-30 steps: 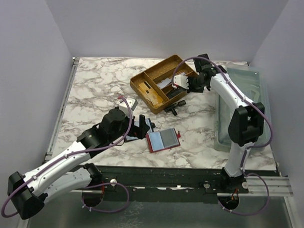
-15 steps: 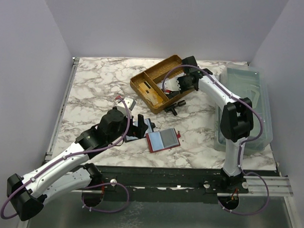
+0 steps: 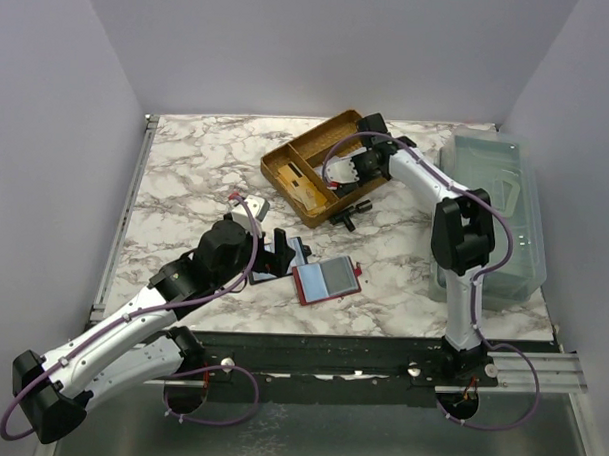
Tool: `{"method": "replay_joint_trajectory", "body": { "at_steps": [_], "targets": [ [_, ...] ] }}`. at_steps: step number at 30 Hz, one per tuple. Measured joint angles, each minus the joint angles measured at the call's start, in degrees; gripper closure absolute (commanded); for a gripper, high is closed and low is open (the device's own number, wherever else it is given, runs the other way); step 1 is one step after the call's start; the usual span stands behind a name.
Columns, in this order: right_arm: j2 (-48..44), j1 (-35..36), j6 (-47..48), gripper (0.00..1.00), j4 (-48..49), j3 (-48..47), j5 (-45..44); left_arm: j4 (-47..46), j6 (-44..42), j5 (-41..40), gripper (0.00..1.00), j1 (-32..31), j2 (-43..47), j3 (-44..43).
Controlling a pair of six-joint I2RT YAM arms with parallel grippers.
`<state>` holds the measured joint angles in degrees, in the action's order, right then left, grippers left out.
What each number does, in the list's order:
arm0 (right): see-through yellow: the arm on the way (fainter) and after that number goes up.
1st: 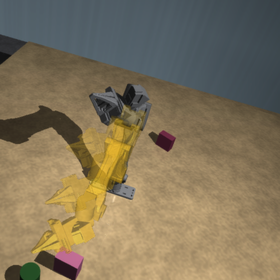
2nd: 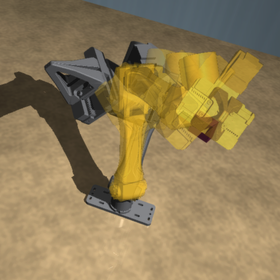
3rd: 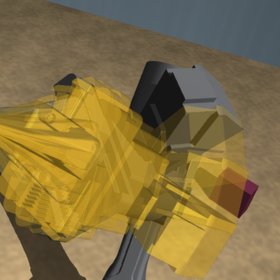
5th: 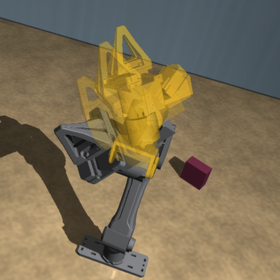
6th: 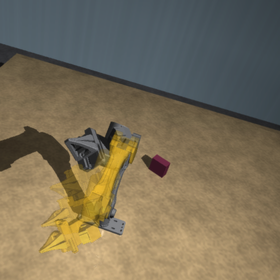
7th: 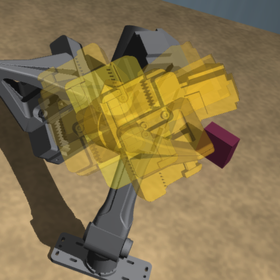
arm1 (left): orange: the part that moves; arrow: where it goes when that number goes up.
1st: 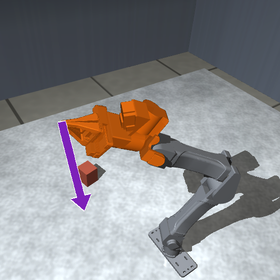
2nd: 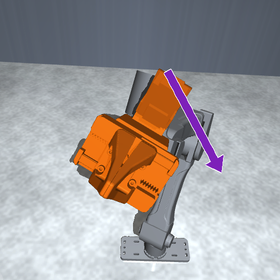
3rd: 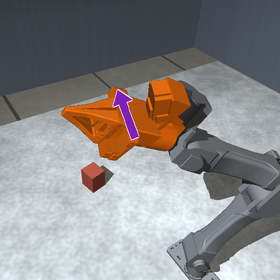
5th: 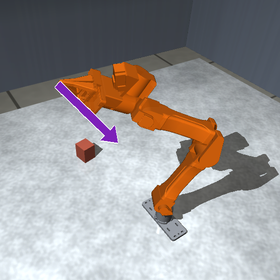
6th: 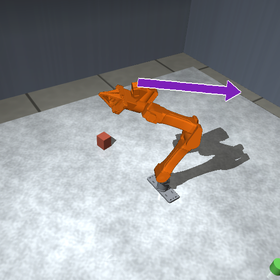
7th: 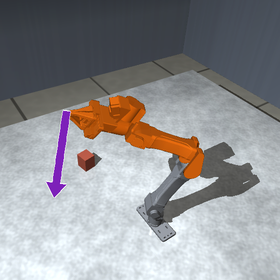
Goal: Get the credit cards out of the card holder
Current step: Place the credit card in the storage box.
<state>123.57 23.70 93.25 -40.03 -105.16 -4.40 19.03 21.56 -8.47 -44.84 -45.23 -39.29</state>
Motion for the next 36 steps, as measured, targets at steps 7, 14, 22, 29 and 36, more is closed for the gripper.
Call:
{"method": "replay_joint_trajectory", "body": {
  "at_steps": [7,14,22,29,36],
  "targets": [
    [2.3,0.4,0.4,0.9,-0.8,-3.2,-0.4,0.0,0.0,-0.2,0.01,0.0,0.5,0.2],
    [5.5,0.6,0.0,0.64,-1.6,-7.1,-1.1,0.0,0.0,-0.2,0.01,0.0,0.7,0.3],
    [7.3,0.6,-6.3,0.62,5.2,-10.1,-3.9,0.0,0.0,-0.7,0.01,0.0,1.9,0.4],
    [4.9,0.6,-22.8,0.55,6.0,-11.8,0.8,-0.3,0.4,-0.7,0.01,0.0,3.2,0.9],
    [-15.6,0.6,-47.4,0.44,3.2,3.0,21.5,-3.2,2.7,1.9,0.01,0.1,4.2,2.7]
  ]
}}
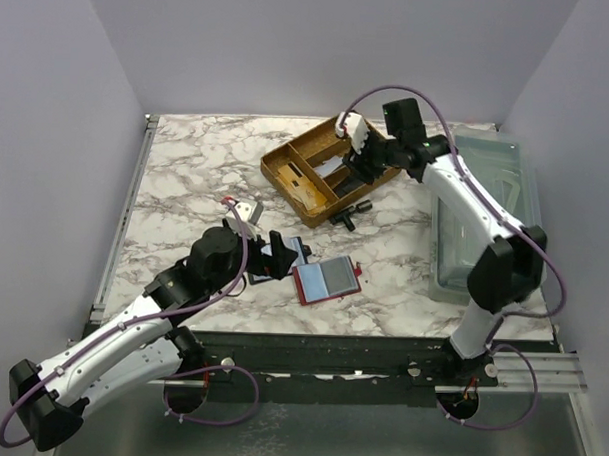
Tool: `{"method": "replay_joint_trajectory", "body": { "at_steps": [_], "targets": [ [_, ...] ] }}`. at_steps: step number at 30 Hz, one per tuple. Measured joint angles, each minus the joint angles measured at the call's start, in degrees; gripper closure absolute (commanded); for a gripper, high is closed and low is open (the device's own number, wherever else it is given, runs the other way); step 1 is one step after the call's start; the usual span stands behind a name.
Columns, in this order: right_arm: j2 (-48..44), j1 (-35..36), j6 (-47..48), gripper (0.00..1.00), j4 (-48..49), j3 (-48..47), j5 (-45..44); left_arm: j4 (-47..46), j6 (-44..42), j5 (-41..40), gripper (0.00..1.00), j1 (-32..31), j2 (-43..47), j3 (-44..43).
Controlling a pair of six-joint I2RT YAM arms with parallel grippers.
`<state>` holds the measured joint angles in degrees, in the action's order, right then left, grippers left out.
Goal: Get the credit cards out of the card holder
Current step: Place the credit card in the storage box, then remove the credit card from the card holder.
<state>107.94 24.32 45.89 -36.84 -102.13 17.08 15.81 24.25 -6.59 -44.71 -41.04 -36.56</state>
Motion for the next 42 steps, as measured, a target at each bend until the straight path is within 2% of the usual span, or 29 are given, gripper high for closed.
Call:
{"method": "replay_joint_trajectory", "body": {
  "at_steps": [4,8,11,14,20,23,25,27,31,42],
  "targets": [
    [-13.2,0.0,-10.7,0.38,0.3,13.1,15.1,-5.4,5.1,4.2,0.05,0.0,0.0,4.4],
    [-22.0,-0.5,-20.6,0.43,4.0,29.9,30.4,-13.8,15.0,8.8,0.1,0.0,-1.0,12.2],
    [-25.0,-0.8,-29.0,0.46,10.2,42.5,36.9,-19.9,22.2,10.7,0.12,0.0,-3.0,17.2],
    [-25.3,-1.1,-35.7,0.47,15.4,49.9,40.0,-24.7,27.6,11.8,0.16,0.0,-6.1,19.5],
    [-25.1,-1.1,-46.6,0.55,25.7,53.8,40.2,-34.6,34.6,12.0,0.26,-1.4,-13.9,19.7],
    [-23.8,-1.1,-50.7,0.64,29.8,54.8,38.5,-38.8,36.7,11.7,0.3,-2.3,-19.1,19.6],
    [-21.7,-1.1,-52.6,0.69,30.4,55.2,37.1,-40.4,37.6,11.5,0.31,-2.7,-21.8,19.6],
    [-19.2,-1.1,-54.0,0.71,30.5,55.2,36.0,-42.1,38.5,11.0,0.37,-3.3,-24.9,19.5],
    [-15.7,-1.1,-55.3,0.71,30.0,55.1,33.9,-44.7,39.7,9.7,0.42,-3.9,-29.6,19.1],
    [-14.3,-0.7,-55.5,0.67,28.6,54.5,29.2,-50.4,41.1,8.5,0.43,-4.9,-38.2,17.5]
  ]
}}
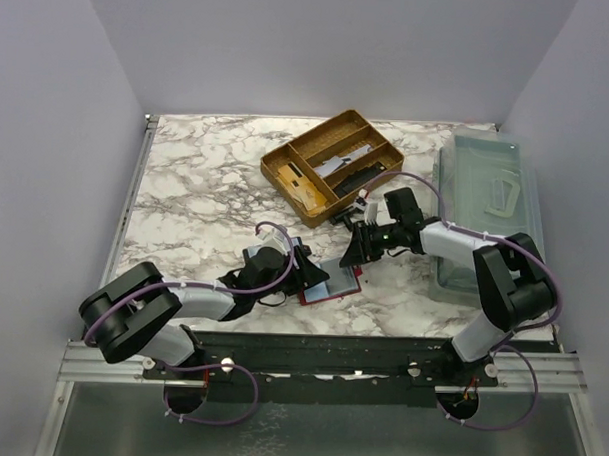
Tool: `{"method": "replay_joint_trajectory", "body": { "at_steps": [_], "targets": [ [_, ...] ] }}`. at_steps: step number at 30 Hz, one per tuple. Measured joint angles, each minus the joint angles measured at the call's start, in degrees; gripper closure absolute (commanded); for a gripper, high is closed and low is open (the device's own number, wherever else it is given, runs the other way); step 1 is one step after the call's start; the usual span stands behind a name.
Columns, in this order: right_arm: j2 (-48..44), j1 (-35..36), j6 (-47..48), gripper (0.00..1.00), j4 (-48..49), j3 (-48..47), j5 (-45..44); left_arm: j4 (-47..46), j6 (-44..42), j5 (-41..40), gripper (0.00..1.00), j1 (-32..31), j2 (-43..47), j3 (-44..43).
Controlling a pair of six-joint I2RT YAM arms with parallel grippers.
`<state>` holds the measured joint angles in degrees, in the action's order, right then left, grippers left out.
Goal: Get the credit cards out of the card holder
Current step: Remove the credit card from the card holder.
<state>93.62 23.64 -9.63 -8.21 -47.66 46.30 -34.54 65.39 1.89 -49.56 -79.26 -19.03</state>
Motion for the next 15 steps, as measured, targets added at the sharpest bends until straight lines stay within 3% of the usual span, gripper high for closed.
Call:
{"method": "replay_joint_trajectory", "body": {
  "at_steps": [15],
  "targets": [
    [2.9,0.5,0.1,0.58,-2.5,-1.0,-1.5,-2.7,0.1,-0.2,0.42,-0.1,-3.0,0.0]
  ]
}}
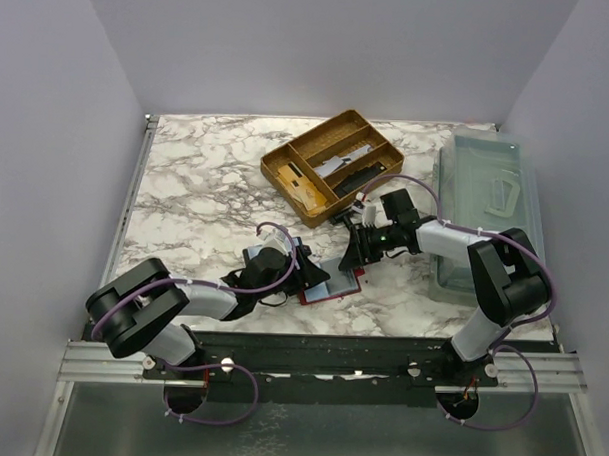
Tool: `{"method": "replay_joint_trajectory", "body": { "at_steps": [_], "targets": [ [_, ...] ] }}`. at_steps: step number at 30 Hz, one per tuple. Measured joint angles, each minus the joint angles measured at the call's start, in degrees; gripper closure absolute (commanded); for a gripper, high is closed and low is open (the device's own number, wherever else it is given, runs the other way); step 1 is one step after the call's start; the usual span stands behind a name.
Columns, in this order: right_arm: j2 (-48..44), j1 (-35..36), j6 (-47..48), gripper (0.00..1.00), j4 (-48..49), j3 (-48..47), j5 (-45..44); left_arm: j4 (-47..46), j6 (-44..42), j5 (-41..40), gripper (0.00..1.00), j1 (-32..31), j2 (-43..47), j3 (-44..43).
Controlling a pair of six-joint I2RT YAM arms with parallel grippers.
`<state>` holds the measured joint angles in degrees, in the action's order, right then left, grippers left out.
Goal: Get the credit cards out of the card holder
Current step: Remove the credit card from the card holder.
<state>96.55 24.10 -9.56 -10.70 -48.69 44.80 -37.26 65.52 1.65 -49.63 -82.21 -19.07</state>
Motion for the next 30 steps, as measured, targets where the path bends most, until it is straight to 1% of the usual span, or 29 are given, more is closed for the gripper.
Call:
{"method": "replay_joint_trajectory", "body": {
  "at_steps": [3,11,18,23,25,30],
  "targets": [
    [0.0,0.3,0.1,0.57,-0.2,-0.1,-0.6,-0.1,0.0,-0.1,0.42,0.0,-0.6,0.0],
    [0.0,0.7,0.1,0.58,-0.9,-0.7,0.1,-0.9,0.0,-0.2,0.42,0.0,-2.4,-0.3],
    [0.0,0.9,-1.6,0.58,-0.4,-0.7,8.1,-1.3,-0.3,0.0,0.38,0.0,-2.8,-0.7],
    [0.2,1.0,-4.1,0.58,1.3,-0.7,14.3,-1.8,-0.7,0.6,0.3,0.0,-2.7,-0.6],
    [1.1,1.0,-5.2,0.58,2.5,-0.7,16.8,-1.9,-0.7,0.6,0.28,0.0,-2.4,-0.6],
    [5.6,1.5,-8.0,0.57,4.3,-0.8,21.9,-2.5,-0.6,0.6,0.26,0.0,-1.0,0.4]
  ]
}}
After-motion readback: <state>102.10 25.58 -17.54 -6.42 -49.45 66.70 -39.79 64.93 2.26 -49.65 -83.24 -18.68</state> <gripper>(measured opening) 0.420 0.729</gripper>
